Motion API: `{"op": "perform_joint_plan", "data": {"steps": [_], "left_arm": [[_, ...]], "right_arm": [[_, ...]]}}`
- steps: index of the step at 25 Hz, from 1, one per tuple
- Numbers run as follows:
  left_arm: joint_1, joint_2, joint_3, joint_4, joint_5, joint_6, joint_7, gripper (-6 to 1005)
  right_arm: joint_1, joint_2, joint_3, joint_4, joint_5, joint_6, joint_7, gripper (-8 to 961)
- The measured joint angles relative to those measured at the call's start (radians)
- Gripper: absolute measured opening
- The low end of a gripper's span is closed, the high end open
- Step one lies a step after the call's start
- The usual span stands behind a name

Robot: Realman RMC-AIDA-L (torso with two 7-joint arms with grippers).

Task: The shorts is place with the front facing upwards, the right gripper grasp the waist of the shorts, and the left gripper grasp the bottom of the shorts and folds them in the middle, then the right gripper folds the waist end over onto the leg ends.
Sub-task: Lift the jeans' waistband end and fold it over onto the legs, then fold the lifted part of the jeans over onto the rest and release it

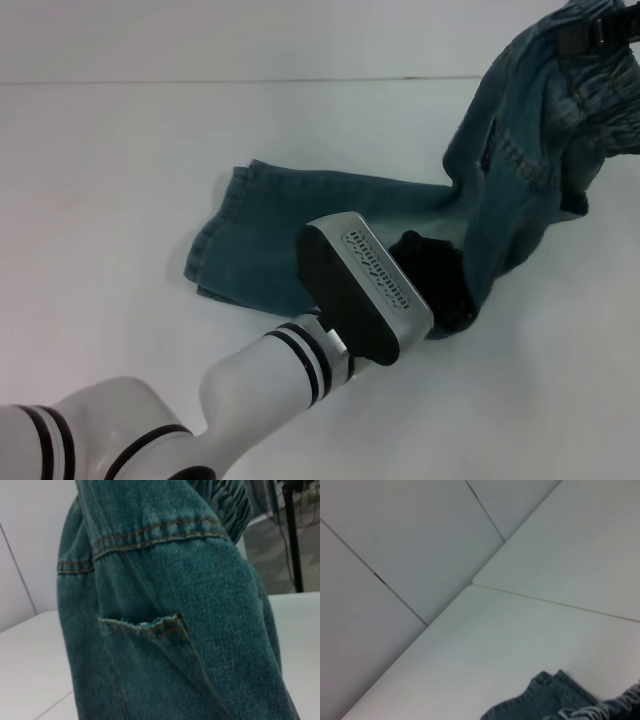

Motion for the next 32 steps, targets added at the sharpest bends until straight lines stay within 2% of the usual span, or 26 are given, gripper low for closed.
{"op": "perform_joint_plan", "data": {"steps": [10,16,20,27,32], "left_arm": [[0.002,0.0,-0.002,-0.008,0.151,0.0,-0.188,-1],[0.015,0.0,-0.022,0.008,0.162,0.004,-0.233,0],[0.046,0.0,-0.045,0.063,0.166,0.023,-0.341,0],[0.111,0.0,-0.063,0.133,0.167,0.141,-0.464,-1],[0.136,0.0,-0.077,0.222,0.167,0.232,-0.641,-1]], "right_arm": [[0.016,0.003,-0.032,-0.001,0.0,-0.001,0.003,146],[0.016,0.005,-0.048,0.006,-0.004,0.002,-0.005,156],[0.008,0.004,-0.065,0.008,-0.005,0.005,-0.011,163],[-0.002,0.001,-0.074,0.012,-0.006,0.009,-0.027,174],[-0.002,0.002,-0.078,0.027,-0.006,0.021,-0.041,182]]}}
